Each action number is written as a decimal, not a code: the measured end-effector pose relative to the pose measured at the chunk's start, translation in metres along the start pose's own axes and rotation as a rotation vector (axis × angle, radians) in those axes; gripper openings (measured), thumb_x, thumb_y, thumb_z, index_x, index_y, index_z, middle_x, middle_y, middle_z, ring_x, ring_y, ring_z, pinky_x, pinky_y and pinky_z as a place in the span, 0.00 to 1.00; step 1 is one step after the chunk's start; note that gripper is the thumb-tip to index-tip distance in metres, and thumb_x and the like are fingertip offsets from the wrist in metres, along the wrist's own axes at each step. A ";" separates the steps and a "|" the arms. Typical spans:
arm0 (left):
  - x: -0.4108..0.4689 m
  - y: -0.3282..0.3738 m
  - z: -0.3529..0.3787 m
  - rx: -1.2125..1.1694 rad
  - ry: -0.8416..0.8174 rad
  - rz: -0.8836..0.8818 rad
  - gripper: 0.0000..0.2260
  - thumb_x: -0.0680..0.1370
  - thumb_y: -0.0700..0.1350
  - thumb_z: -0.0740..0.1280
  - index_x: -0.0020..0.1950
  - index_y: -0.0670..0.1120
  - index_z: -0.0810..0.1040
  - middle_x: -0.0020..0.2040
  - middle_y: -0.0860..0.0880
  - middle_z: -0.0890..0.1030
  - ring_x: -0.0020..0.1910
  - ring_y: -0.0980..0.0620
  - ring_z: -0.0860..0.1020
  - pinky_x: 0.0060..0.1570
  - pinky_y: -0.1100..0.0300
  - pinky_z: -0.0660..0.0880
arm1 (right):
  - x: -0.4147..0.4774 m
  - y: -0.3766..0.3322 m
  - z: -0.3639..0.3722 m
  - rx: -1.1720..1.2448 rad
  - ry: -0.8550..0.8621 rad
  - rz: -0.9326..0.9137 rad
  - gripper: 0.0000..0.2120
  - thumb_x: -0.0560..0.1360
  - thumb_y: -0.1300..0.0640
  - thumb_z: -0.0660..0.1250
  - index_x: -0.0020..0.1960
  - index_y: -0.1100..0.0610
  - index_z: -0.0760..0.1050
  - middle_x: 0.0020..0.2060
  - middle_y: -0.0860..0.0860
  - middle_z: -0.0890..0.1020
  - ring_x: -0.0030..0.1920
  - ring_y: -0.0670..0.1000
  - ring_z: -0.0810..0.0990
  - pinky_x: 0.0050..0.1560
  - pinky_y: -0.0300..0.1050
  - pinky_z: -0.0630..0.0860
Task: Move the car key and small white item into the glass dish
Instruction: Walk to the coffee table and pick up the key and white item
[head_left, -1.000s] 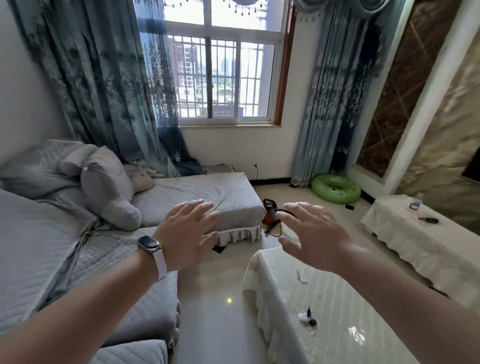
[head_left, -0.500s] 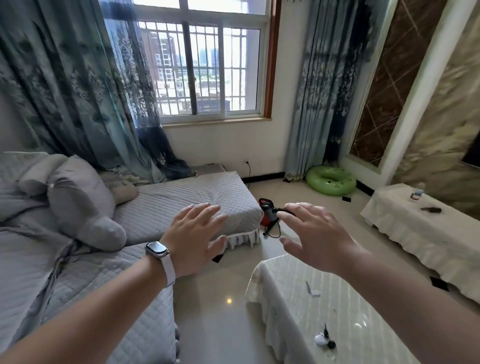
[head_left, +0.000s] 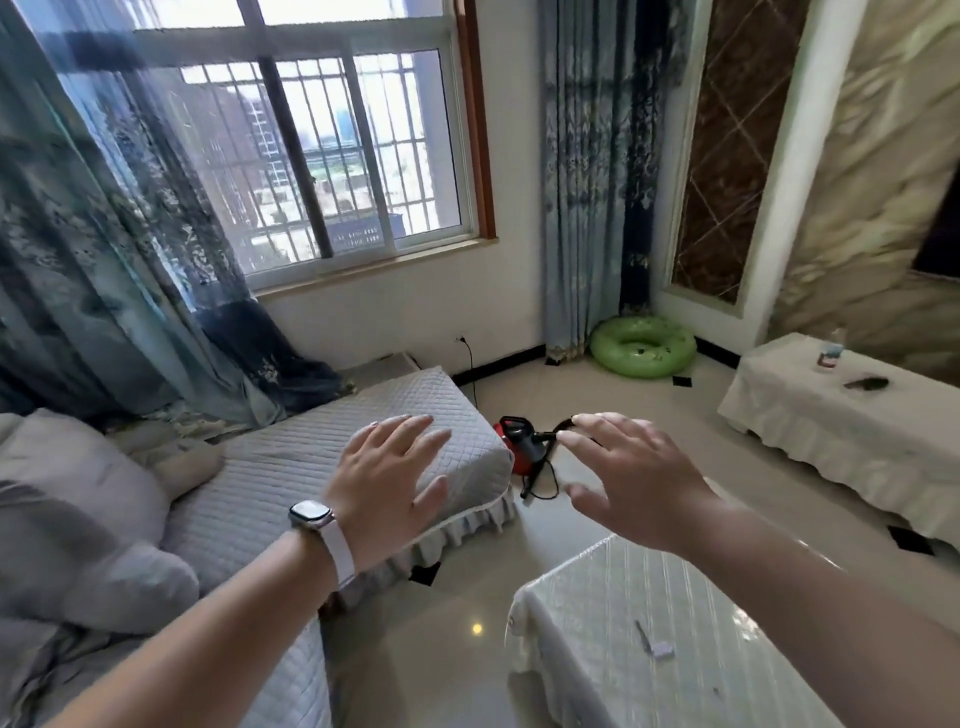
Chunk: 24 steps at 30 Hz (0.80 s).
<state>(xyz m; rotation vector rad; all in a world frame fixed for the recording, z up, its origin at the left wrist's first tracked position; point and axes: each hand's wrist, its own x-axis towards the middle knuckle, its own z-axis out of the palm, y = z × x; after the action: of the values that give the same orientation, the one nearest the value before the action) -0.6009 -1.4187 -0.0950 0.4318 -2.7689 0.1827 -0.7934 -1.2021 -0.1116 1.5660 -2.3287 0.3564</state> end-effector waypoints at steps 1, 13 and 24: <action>0.014 0.001 0.004 -0.002 0.011 0.021 0.25 0.78 0.60 0.55 0.72 0.51 0.68 0.72 0.47 0.72 0.71 0.45 0.67 0.70 0.46 0.61 | 0.005 0.006 0.000 -0.007 0.008 0.010 0.26 0.73 0.44 0.67 0.67 0.54 0.73 0.67 0.56 0.76 0.67 0.59 0.71 0.64 0.58 0.65; 0.167 0.058 0.081 -0.182 0.015 0.407 0.23 0.76 0.58 0.59 0.67 0.48 0.75 0.66 0.46 0.77 0.66 0.44 0.73 0.66 0.48 0.65 | -0.005 0.091 0.011 -0.120 -0.062 0.295 0.26 0.76 0.43 0.62 0.70 0.54 0.69 0.69 0.57 0.72 0.70 0.58 0.67 0.67 0.55 0.60; 0.302 0.065 0.197 -0.398 -0.057 0.746 0.23 0.76 0.58 0.61 0.68 0.49 0.73 0.67 0.47 0.77 0.67 0.45 0.72 0.65 0.47 0.67 | 0.020 0.139 0.084 -0.199 -0.178 0.700 0.26 0.77 0.42 0.58 0.72 0.52 0.66 0.70 0.56 0.72 0.68 0.59 0.68 0.65 0.54 0.62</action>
<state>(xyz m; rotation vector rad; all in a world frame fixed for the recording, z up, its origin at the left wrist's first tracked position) -0.9526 -1.4742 -0.1817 -0.7081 -2.7838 -0.2128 -0.9397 -1.1989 -0.1858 0.6763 -2.8908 0.1264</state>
